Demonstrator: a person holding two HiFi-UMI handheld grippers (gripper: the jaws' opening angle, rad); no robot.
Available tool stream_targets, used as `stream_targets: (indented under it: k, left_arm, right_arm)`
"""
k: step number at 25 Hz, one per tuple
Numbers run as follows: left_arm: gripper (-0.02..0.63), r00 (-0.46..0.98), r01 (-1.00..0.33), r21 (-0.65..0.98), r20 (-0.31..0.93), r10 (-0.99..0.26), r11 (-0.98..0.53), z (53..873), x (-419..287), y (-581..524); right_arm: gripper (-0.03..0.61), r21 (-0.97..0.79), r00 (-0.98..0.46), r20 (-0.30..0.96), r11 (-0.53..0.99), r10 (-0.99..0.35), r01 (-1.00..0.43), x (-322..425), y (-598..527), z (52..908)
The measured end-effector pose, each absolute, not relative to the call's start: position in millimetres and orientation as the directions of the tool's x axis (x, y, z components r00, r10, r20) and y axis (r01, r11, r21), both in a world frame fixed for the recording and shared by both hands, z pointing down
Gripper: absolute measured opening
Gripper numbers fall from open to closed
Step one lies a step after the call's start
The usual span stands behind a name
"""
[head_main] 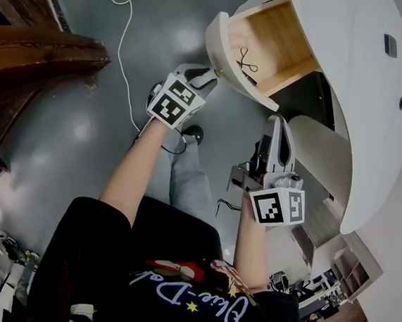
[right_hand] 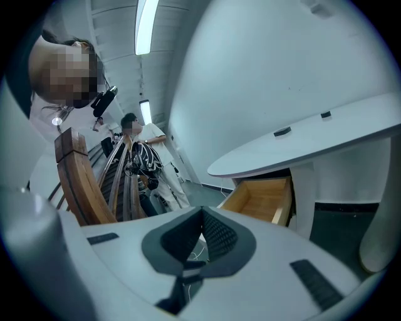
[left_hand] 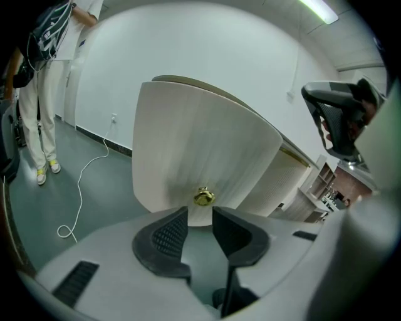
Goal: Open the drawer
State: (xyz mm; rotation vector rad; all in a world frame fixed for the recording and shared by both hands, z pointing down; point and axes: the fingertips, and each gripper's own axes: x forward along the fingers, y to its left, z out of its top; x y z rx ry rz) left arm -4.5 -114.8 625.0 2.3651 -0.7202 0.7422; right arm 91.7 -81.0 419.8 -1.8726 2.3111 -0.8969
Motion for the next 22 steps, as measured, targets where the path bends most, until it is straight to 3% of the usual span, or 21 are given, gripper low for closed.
stream_targets:
  k: [6, 10, 22]
  left_arm:
    - [0.11, 0.698, -0.667, 0.357, 0.604, -0.383, -0.654, 607, -27, -113]
    - [0.031, 0.701, -0.682, 0.352, 0.563, -0.437, -0.641, 575, -35, -117]
    - [0.005, 0.737, -0.659, 0.342, 0.471, -0.485, -0.67, 478, -33, -107]
  right_arm:
    - [-0.002, -0.451, -0.279, 0.308, 0.119, -0.91, -0.885, 89, -84, 413]
    - [-0.002, -0.454, -0.283, 0.293, 0.128, -0.913, -0.882, 88, -84, 401]
    - [-0.002, -0.433, -0.286, 0.259, 0.154, -0.923, -0.888, 93, -72, 366]
